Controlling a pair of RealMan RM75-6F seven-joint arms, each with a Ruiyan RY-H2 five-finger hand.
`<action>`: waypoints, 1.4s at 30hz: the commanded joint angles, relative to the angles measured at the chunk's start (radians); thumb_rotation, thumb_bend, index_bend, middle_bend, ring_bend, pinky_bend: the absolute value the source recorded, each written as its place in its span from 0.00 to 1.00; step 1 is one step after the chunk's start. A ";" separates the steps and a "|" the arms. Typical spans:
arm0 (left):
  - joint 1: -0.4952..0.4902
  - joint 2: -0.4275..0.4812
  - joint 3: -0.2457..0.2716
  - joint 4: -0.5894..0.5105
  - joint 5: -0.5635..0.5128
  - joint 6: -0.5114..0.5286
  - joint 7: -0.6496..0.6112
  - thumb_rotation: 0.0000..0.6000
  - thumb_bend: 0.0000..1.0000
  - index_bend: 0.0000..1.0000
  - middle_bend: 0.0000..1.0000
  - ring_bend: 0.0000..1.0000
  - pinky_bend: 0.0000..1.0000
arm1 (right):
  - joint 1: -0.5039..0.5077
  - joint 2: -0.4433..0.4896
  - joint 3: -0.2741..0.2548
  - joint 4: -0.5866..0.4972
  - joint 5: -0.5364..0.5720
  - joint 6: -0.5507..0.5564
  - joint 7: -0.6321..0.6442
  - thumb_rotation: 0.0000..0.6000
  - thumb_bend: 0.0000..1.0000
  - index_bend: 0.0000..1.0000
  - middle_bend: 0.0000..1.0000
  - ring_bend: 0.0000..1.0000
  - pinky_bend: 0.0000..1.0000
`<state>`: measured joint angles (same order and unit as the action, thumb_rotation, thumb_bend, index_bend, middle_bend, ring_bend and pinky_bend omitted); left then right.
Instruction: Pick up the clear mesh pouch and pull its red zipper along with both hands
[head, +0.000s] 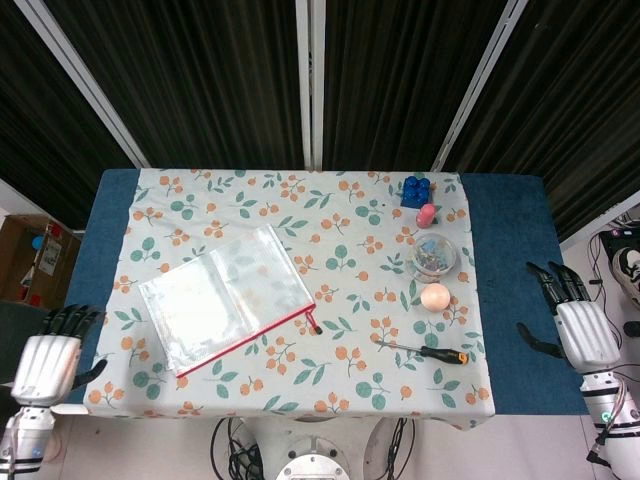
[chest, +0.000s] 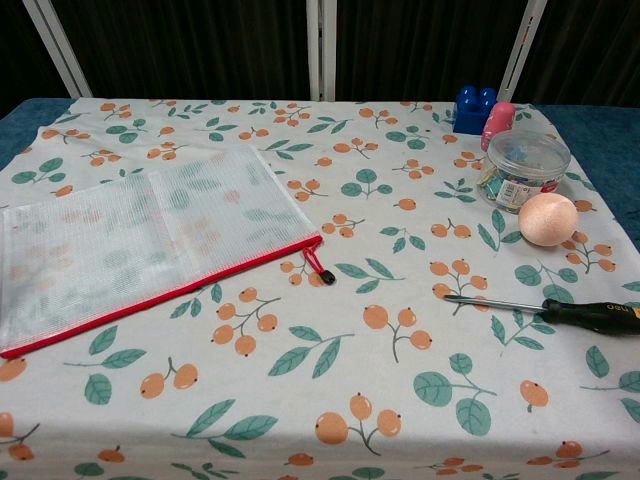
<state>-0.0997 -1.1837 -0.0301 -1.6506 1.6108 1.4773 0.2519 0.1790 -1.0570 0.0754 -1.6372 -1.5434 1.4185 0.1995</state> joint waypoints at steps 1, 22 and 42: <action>-0.114 -0.010 -0.035 -0.063 0.081 -0.097 0.045 1.00 0.14 0.26 0.21 0.16 0.20 | -0.003 0.009 0.001 -0.009 -0.011 0.011 -0.002 1.00 0.22 0.01 0.14 0.00 0.00; -0.778 -0.489 -0.224 0.177 -0.085 -0.814 0.235 1.00 0.29 0.36 0.21 0.16 0.19 | 0.010 0.026 -0.015 -0.011 -0.045 0.001 0.014 1.00 0.22 0.01 0.14 0.00 0.00; -0.894 -0.611 -0.187 0.414 -0.350 -0.845 0.392 1.00 0.26 0.41 0.20 0.13 0.18 | 0.010 0.017 -0.012 0.033 -0.024 -0.005 0.056 1.00 0.22 0.01 0.14 0.00 0.00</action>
<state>-0.9910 -1.7911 -0.2207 -1.2395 1.2650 0.6290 0.6409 0.1891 -1.0400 0.0630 -1.6040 -1.5675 1.4138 0.2557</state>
